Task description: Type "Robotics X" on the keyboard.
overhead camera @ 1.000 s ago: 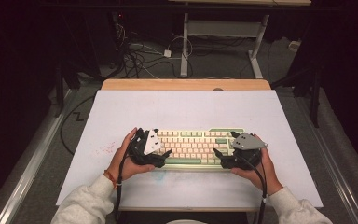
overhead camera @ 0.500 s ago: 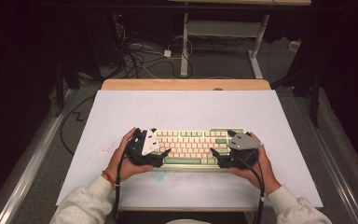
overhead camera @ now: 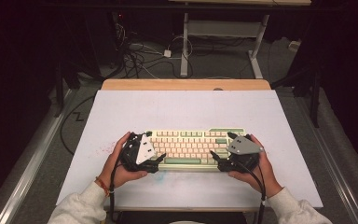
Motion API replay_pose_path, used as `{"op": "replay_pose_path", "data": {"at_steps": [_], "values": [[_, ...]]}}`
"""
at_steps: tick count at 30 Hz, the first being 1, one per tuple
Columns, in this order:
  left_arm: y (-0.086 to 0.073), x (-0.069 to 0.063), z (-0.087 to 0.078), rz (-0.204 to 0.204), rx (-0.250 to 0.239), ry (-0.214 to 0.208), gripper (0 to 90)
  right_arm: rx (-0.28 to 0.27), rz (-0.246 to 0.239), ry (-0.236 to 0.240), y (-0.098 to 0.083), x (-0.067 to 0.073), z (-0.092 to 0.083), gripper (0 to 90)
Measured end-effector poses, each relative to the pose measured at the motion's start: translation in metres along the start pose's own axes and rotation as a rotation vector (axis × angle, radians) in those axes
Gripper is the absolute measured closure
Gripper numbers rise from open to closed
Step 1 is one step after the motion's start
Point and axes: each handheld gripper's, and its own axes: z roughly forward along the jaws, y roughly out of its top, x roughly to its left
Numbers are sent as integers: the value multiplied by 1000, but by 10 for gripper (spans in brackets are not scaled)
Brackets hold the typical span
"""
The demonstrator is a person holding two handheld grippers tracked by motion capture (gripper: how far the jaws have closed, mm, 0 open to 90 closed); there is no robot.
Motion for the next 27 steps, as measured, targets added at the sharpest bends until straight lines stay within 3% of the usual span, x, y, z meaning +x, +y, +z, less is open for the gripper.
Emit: {"op": "replay_pose_path", "data": {"at_steps": [27], "values": [[-26,-1,-28,4,21,31,159,13,3,-36,-12,-6,-25,184]]}}
